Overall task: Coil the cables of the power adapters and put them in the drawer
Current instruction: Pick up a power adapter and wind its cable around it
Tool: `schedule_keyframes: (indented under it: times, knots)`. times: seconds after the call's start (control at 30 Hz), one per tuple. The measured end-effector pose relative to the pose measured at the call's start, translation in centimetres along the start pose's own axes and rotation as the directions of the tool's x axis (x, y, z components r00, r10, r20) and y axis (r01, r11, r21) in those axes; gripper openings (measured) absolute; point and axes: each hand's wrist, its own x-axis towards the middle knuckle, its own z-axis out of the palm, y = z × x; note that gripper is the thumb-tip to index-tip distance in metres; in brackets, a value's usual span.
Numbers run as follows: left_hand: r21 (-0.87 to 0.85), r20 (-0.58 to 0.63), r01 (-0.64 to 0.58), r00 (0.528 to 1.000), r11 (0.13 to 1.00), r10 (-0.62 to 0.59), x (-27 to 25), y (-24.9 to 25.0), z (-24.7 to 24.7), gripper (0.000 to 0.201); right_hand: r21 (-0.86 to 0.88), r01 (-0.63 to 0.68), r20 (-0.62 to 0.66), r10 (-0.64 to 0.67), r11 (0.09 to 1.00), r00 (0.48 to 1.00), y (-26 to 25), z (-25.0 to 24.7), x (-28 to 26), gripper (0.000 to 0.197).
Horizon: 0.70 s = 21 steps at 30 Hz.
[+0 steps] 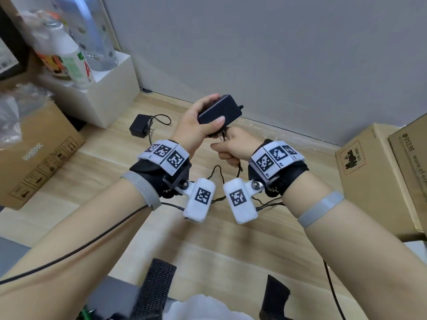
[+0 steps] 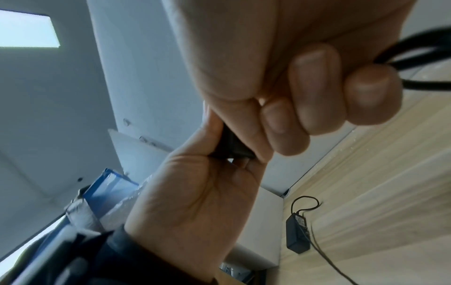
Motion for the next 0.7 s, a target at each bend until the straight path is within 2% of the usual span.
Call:
schedule_keyframes:
  times: [0.07, 0.17, 0.23, 0.27, 0.33, 0.43, 0.5, 0.6, 0.7]
  knots:
    - [0.096, 0.025, -0.038, 0.999, 0.995, 0.036, 0.1, -0.2, 0.0, 0.053, -0.039, -0.006, 0.049, 0.008, 0.999, 0.999, 0.1, -0.1, -0.3, 0.008]
    - [0.233, 0.040, -0.069, 0.997, 0.970, 0.061, 0.2, -0.7, -0.1, 0.053, -0.079, -0.034, 0.086, 0.041, 0.996, 0.995, 0.8, 0.0, -0.6, 0.013]
    - [0.299, 0.003, -0.066, 0.998, 0.952, 0.068, 0.5, -1.1, -0.5, 0.053, -0.122, -0.036, 0.113, 0.050, 0.992, 0.992, 1.0, 0.1, -0.7, 0.022]
    - [0.319, -0.014, -0.055, 0.998, 0.946, 0.063, 0.6, -1.3, -0.8, 0.053, -0.156, -0.025, 0.121, 0.044, 0.988, 0.992, 1.0, 0.2, -0.8, 0.020]
    - [0.385, -0.030, -0.030, 0.999, 0.922, 0.045, 0.9, -1.7, -1.6, 0.053, -0.225, 0.024, 0.100, -0.002, 0.974, 0.995, 0.6, 0.2, -1.0, 0.013]
    - [0.580, 0.005, -0.037, 0.999, 0.814, 0.042, 1.2, -2.3, -2.3, 0.053, -0.349, 0.090, 0.034, -0.083, 0.933, 0.996, 0.0, -0.1, -1.3, 0.013]
    - [0.636, 0.030, -0.004, 0.999, 0.771, -0.020, 1.2, -2.6, -2.5, 0.051, -0.488, 0.143, 0.017, -0.155, 0.861, 0.988, -0.5, -0.5, -1.3, 0.011]
    - [0.538, 0.060, 0.154, 0.974, 0.829, -0.220, 1.0, -2.7, -3.1, 0.050, -0.686, 0.187, -0.014, -0.269, 0.703, 0.963, -1.1, -1.7, -1.1, 0.015]
    - [0.519, 0.139, 0.244, 0.921, 0.819, -0.363, 0.9, -2.4, -3.3, 0.047, -0.731, 0.160, -0.040, -0.276, 0.663, 0.960, -0.3, -2.8, -0.1, 0.013]
